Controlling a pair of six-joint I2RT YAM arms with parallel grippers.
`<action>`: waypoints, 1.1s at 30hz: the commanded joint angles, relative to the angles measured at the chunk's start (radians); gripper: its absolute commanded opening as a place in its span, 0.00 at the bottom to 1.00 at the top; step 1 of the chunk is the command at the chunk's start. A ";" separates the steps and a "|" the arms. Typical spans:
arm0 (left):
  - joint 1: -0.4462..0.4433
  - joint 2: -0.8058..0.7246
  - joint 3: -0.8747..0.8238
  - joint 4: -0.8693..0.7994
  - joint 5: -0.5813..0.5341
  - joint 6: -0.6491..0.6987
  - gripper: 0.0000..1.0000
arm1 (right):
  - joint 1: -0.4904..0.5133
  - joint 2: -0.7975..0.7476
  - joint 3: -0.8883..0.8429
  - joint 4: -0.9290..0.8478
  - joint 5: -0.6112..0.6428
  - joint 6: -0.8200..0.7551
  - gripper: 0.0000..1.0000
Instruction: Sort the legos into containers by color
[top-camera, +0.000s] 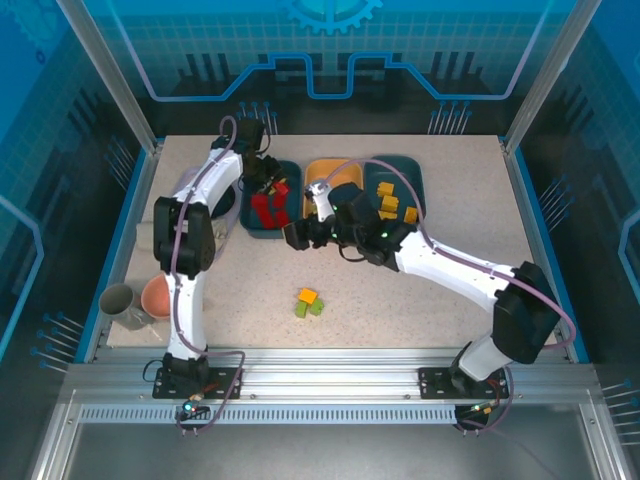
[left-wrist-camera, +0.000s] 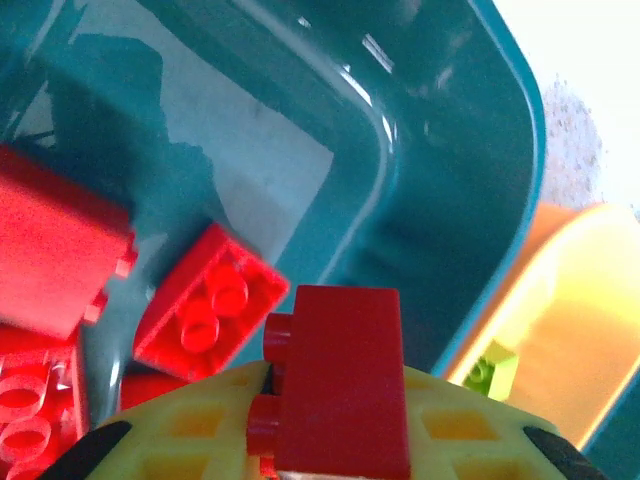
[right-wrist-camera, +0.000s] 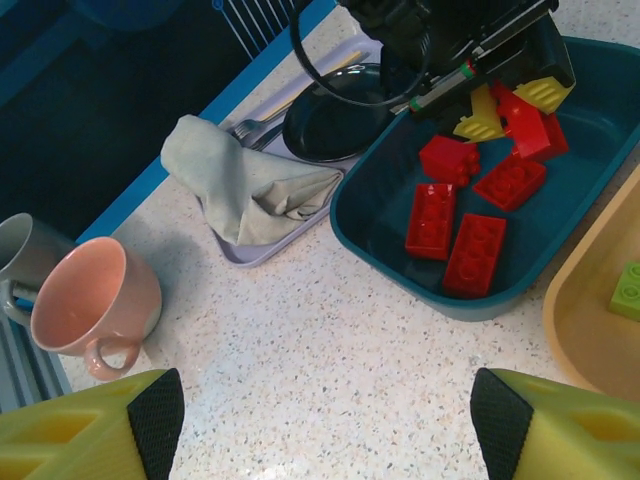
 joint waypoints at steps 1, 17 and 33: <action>0.013 0.084 0.119 0.004 0.046 0.004 0.29 | -0.024 0.007 0.056 0.019 -0.011 0.021 0.79; 0.018 0.181 0.234 -0.055 0.058 -0.052 0.44 | -0.058 -0.043 0.035 -0.133 0.044 0.025 0.79; -0.008 -0.323 -0.002 -0.079 -0.014 -0.067 0.60 | 0.033 -0.047 0.111 -0.547 0.091 -0.163 0.77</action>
